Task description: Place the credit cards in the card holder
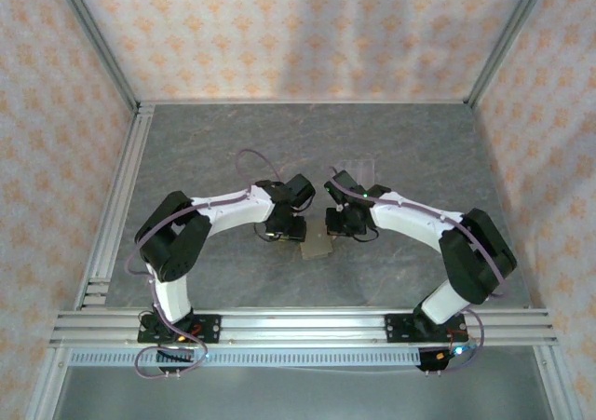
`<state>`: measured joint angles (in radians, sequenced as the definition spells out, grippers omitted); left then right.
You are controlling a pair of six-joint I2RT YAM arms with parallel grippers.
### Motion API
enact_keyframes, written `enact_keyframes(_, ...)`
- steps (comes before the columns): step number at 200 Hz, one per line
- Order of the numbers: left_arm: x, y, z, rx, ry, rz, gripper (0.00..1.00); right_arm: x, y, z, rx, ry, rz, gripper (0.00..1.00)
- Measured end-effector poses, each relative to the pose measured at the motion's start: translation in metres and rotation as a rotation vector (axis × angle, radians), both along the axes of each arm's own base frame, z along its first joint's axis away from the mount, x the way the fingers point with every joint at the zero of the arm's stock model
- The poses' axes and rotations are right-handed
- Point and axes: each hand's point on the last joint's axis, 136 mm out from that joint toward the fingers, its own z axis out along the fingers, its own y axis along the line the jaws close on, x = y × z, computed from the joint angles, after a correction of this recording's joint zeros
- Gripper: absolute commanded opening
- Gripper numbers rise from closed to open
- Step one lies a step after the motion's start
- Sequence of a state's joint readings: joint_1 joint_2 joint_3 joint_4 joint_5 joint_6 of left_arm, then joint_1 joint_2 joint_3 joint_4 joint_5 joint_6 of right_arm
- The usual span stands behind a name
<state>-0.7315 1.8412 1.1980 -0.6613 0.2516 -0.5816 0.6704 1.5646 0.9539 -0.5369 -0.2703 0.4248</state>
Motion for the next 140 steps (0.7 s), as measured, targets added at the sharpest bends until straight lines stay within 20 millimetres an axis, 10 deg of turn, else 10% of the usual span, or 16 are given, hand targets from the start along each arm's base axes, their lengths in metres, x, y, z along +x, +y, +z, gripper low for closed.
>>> enact_keyframes(140,0.0,-0.001,-0.007,0.007,0.014,-0.001,0.43,-0.003,0.023,-0.001,0.12,0.043,0.023,0.0)
